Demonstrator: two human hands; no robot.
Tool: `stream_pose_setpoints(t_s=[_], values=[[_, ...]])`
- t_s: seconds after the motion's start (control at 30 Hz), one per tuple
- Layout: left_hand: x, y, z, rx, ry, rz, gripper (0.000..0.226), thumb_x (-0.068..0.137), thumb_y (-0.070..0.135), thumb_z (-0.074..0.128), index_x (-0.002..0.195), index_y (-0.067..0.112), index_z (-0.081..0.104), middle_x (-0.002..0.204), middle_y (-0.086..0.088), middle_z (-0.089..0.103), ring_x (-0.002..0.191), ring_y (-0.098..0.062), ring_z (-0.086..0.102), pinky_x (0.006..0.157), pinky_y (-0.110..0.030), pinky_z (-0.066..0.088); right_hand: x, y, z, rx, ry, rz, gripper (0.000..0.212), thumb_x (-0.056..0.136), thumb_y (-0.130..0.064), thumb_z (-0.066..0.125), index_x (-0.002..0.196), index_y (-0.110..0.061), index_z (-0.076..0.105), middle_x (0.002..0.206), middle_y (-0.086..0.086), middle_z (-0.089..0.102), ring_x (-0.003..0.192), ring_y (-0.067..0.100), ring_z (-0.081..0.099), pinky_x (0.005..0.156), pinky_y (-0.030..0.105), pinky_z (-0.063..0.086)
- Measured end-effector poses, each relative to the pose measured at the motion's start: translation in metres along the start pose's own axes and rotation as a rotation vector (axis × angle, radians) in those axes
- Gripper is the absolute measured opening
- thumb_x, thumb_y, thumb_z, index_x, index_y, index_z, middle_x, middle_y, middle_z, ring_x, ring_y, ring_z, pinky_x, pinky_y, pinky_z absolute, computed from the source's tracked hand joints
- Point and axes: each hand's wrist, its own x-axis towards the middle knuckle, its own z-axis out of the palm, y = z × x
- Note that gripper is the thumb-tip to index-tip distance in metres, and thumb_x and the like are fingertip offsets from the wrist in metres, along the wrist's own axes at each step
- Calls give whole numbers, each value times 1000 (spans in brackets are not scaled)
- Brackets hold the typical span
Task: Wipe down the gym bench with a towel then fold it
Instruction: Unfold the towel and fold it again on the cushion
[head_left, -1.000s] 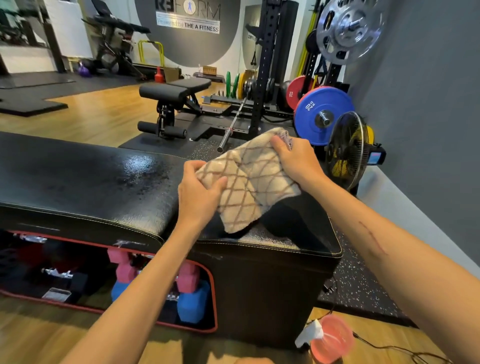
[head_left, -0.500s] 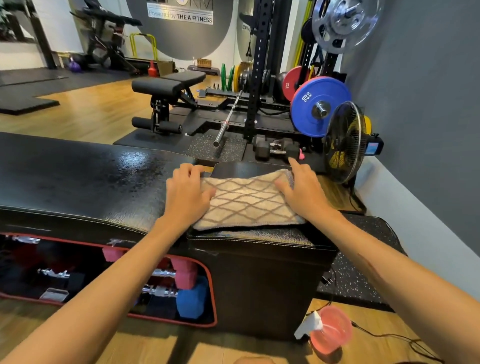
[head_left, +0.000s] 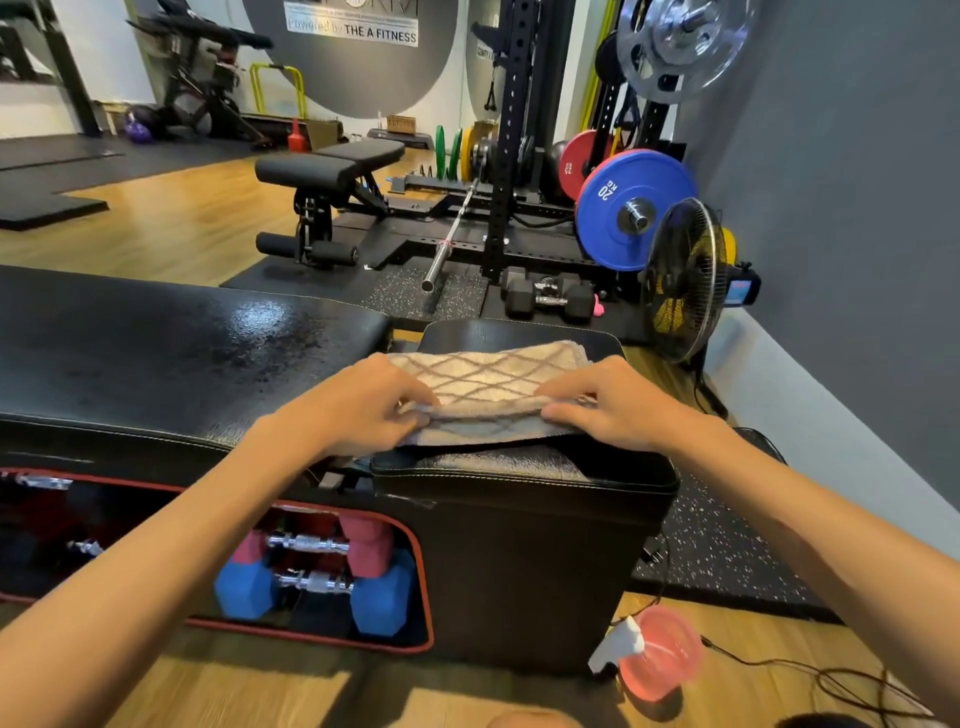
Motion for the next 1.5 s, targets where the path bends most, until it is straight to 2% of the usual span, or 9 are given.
stream_pose_setpoints(t_s=[0.1,0.2,0.37,0.63,0.83,1.03,1.2,1.33,1.5], values=[[9,7,-5,-10,148,-22,24,86,12,53,104,14,69,61,10,55,56,-5,53,60,-29,42,7,-4,-2,3,102,24,19,99,-24,58,82,-22,66,68,-9,60,60,8,54,60,27,39],[18,12,-2,16,303,-76,29,84,12,50,110,13,63,92,-2,69,82,-25,63,70,-40,51,14,-1,-3,-39,137,101,10,98,-17,58,108,-17,59,75,3,62,55,18,50,56,38,41],[21,3,7,181,432,-239,24,74,7,61,98,8,64,92,-10,65,86,-35,61,71,-41,46,10,15,-6,-159,178,234,21,88,-8,62,107,-15,68,86,3,66,75,24,59,66,42,51],[41,41,21,379,212,-190,28,87,38,62,103,16,57,99,-4,65,97,-30,61,73,-35,33,25,9,-3,138,432,294,20,101,-16,49,84,-7,52,78,14,60,65,27,59,58,42,42],[40,38,11,97,505,-239,15,92,20,58,98,9,49,88,-10,63,80,-38,57,57,-40,41,43,18,-9,399,245,225,29,85,-16,77,108,-17,60,95,-4,70,90,19,68,78,34,55],[28,22,13,256,89,-582,37,76,37,72,102,14,58,103,-12,64,96,-37,60,67,-36,41,79,12,-37,104,446,192,17,83,8,54,83,2,70,83,16,70,80,20,60,63,29,38],[22,-7,-12,-92,91,-938,44,64,39,61,92,6,64,93,-19,68,78,-37,68,71,-36,57,97,7,-71,117,579,281,15,87,1,47,85,3,62,80,15,64,79,23,56,67,45,47],[35,-22,-36,-433,325,-1032,26,84,9,52,101,-8,62,90,-20,70,53,-28,67,35,-23,49,104,12,-94,519,683,453,21,96,-13,43,94,-7,62,95,9,66,85,27,63,68,44,58],[62,-28,-66,-600,726,-917,28,97,19,51,107,-5,63,98,-17,62,73,-22,58,47,-24,44,104,15,-116,801,680,329,28,98,-6,46,97,-13,73,104,12,71,95,26,64,86,47,57]])
